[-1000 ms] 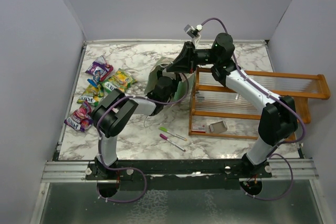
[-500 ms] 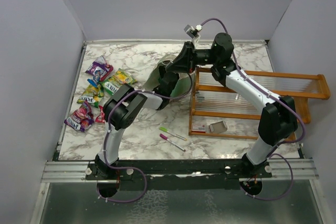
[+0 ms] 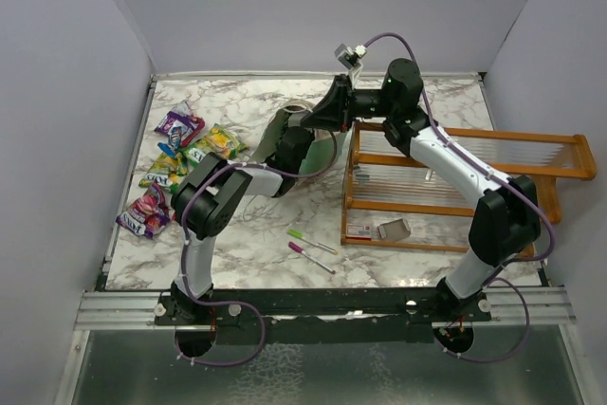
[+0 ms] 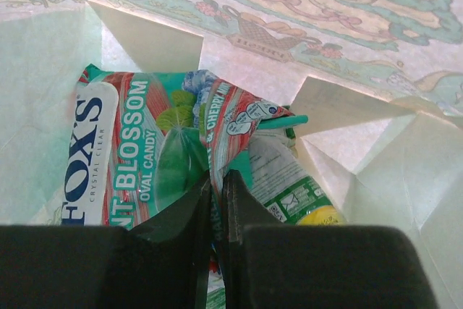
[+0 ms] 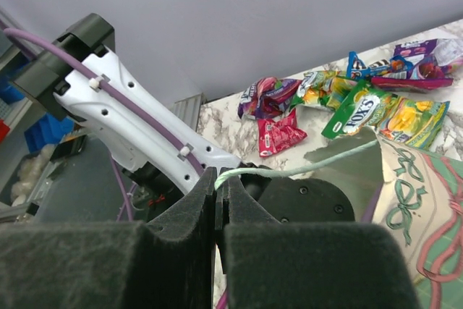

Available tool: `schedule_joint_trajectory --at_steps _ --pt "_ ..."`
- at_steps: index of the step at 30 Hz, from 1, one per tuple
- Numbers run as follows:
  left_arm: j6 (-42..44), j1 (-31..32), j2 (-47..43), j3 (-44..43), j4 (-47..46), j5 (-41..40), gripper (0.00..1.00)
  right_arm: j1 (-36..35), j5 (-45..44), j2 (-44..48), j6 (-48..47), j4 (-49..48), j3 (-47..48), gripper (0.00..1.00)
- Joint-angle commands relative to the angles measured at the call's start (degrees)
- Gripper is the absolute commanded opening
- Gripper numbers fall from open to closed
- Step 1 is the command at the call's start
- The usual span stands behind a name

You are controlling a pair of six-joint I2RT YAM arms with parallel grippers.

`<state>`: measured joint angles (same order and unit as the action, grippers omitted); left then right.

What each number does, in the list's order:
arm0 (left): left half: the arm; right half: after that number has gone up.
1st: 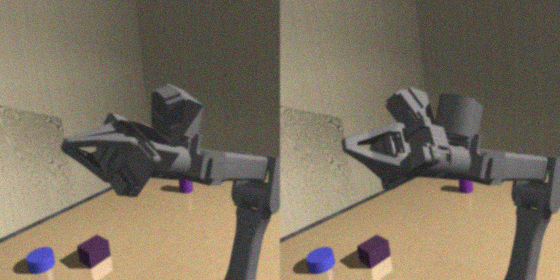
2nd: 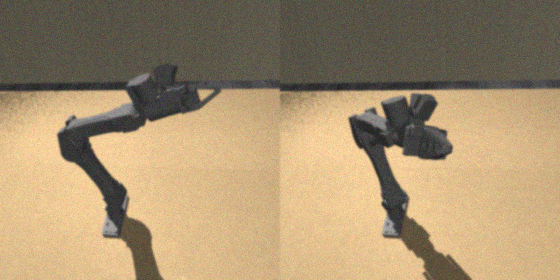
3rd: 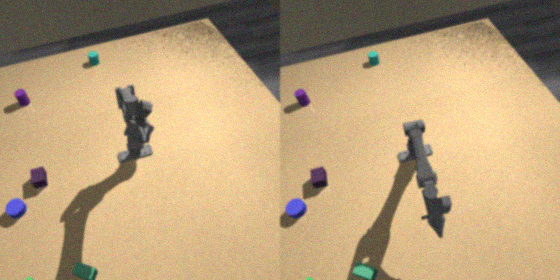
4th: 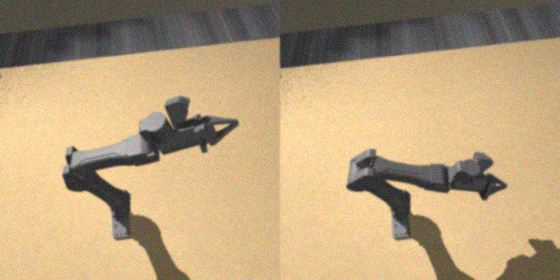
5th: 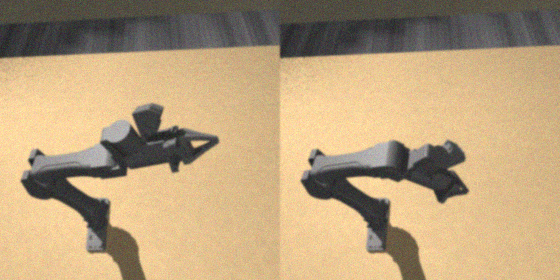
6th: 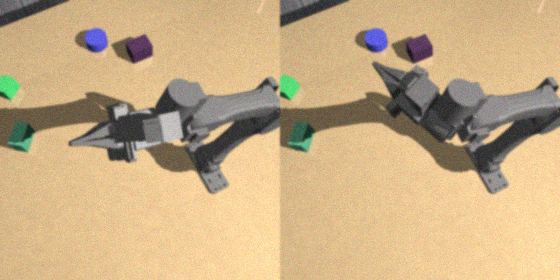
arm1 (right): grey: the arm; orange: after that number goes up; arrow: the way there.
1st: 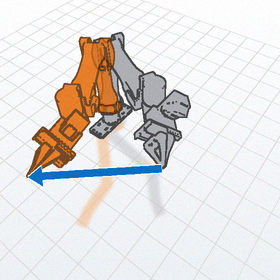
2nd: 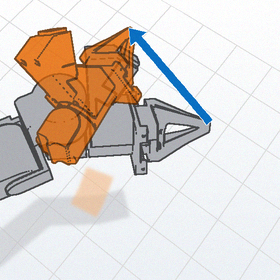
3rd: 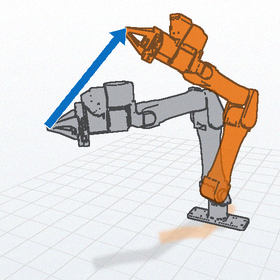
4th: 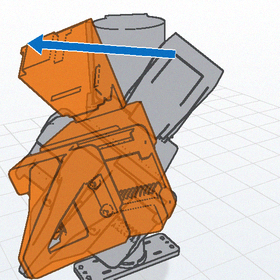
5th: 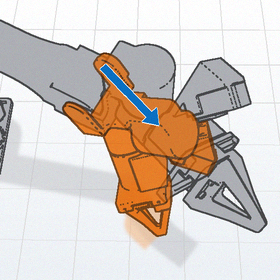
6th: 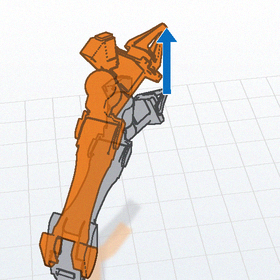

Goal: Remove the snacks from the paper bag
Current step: Take out the snack from the paper bag.

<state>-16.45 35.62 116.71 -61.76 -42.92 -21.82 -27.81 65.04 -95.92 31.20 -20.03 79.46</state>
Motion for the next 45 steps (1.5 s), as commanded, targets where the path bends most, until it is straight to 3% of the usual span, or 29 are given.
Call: schedule_joint_trajectory --at_steps 1,7,12,31,45 --pt "-1.6 -1.2 -6.8 4.2 5.9 4.1 0.07 -1.2 -1.8 4.5 -1.8 2.4 -0.3 0.01" --pt "-4.0 -1.1 -14.2 8.9 7.8 10.3 0.0 -1.2 -7.8 4.6 -3.3 5.2 -0.4 0.01" --pt "-5.1 -0.8 -20.0 12.3 10.7 15.7 0.0 -1.1 -11.3 4.5 -4.8 8.1 0.1 0.01" --pt "-3.6 4.2 -45.5 25.0 25.2 18.2 0.0 -1.1 -22.7 6.5 -7.6 12.8 2.5 0.01" --pt "-1.6 4.2 -65.7 17.8 43.2 25.8 0.0 -0.7 -27.4 6.5 -9.3 13.3 1.9 0.01"
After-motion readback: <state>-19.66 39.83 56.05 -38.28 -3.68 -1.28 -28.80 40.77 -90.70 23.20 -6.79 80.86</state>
